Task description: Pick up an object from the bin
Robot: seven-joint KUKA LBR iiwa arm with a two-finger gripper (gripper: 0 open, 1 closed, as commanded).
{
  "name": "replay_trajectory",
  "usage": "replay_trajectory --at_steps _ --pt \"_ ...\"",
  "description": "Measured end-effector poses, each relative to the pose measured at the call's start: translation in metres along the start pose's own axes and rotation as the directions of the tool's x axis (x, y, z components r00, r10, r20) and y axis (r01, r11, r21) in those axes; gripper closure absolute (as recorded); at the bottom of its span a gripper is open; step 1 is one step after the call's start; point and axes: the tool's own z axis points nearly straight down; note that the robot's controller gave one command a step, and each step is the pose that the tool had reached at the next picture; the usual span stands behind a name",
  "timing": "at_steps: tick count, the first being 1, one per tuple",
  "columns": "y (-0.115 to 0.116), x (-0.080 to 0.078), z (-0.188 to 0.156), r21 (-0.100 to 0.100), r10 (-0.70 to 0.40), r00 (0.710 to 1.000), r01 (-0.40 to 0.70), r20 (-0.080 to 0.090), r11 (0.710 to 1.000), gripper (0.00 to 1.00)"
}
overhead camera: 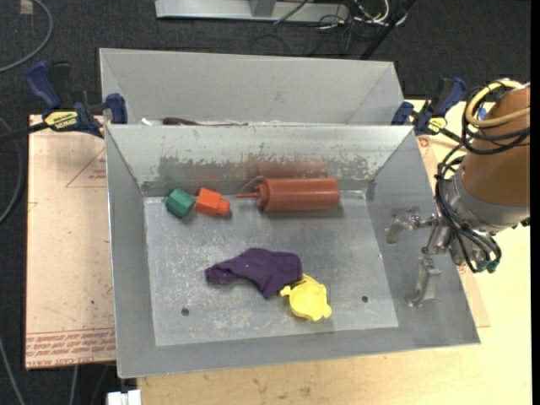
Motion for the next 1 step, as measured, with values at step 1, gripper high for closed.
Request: replay_trajectory --at_steps 1 --pt "0.0005 -0.0014 -0.0044 0.002 -0.003 1.000 0.003 0.008 1.000 0.00"
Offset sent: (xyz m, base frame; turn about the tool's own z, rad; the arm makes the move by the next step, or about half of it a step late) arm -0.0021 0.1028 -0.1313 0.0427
